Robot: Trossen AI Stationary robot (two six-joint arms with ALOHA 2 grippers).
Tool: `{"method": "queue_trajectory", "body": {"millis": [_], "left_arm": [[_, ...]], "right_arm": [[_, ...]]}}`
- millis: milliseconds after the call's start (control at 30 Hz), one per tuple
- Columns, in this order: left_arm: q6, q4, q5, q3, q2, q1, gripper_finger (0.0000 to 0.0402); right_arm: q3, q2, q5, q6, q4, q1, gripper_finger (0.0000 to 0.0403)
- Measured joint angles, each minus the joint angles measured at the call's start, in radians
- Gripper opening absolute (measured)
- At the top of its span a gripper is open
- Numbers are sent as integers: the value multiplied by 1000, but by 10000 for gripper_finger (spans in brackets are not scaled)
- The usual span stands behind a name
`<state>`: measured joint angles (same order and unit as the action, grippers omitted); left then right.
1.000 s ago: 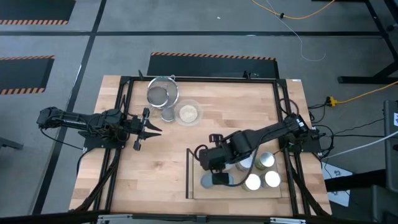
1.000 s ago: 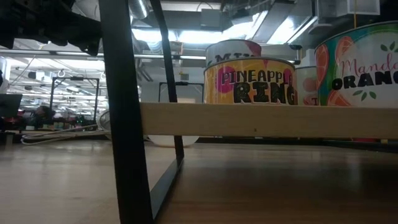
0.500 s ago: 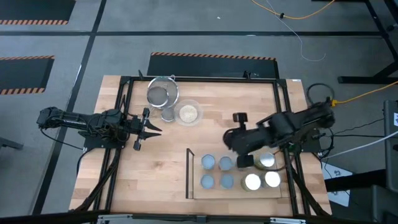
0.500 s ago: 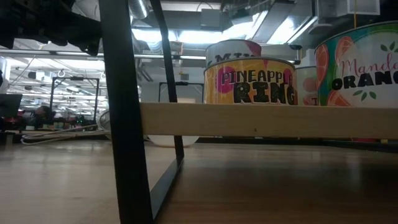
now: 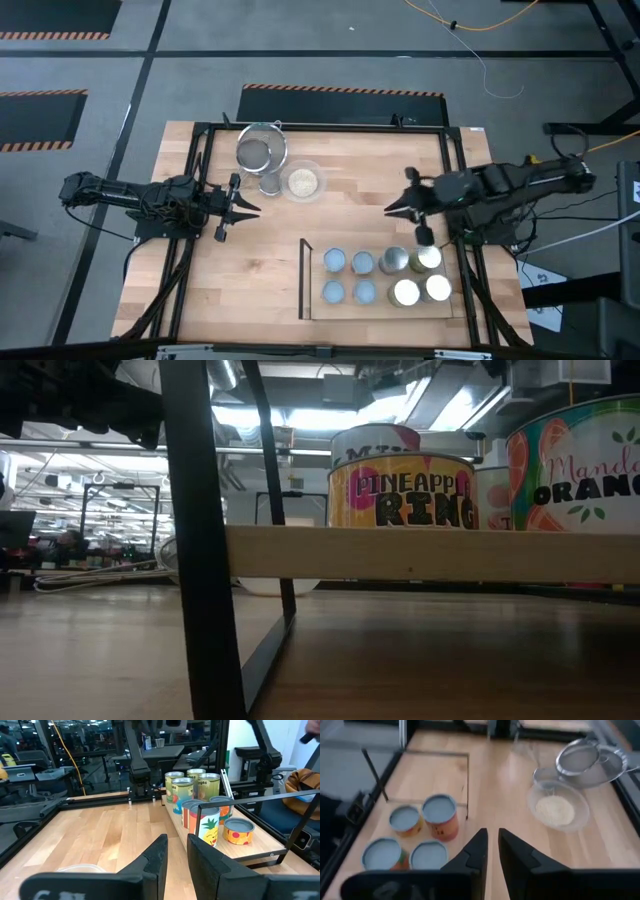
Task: Pick and place cans onto a shelf
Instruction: Return to Home Position
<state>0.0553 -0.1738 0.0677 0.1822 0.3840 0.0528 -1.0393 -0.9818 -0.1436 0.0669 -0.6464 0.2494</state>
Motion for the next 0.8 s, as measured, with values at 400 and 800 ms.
{"method": "queue_trajectory", "body": {"millis": [400, 800], "left_arm": [[98, -74, -130, 0, 0, 0, 66], [165, -56, -154, 0, -19, -150, 66]], "right_arm": [[424, 443, 43, 55, 241, -78, 51], [557, 750, 43, 82, 238, -77, 51]]}}
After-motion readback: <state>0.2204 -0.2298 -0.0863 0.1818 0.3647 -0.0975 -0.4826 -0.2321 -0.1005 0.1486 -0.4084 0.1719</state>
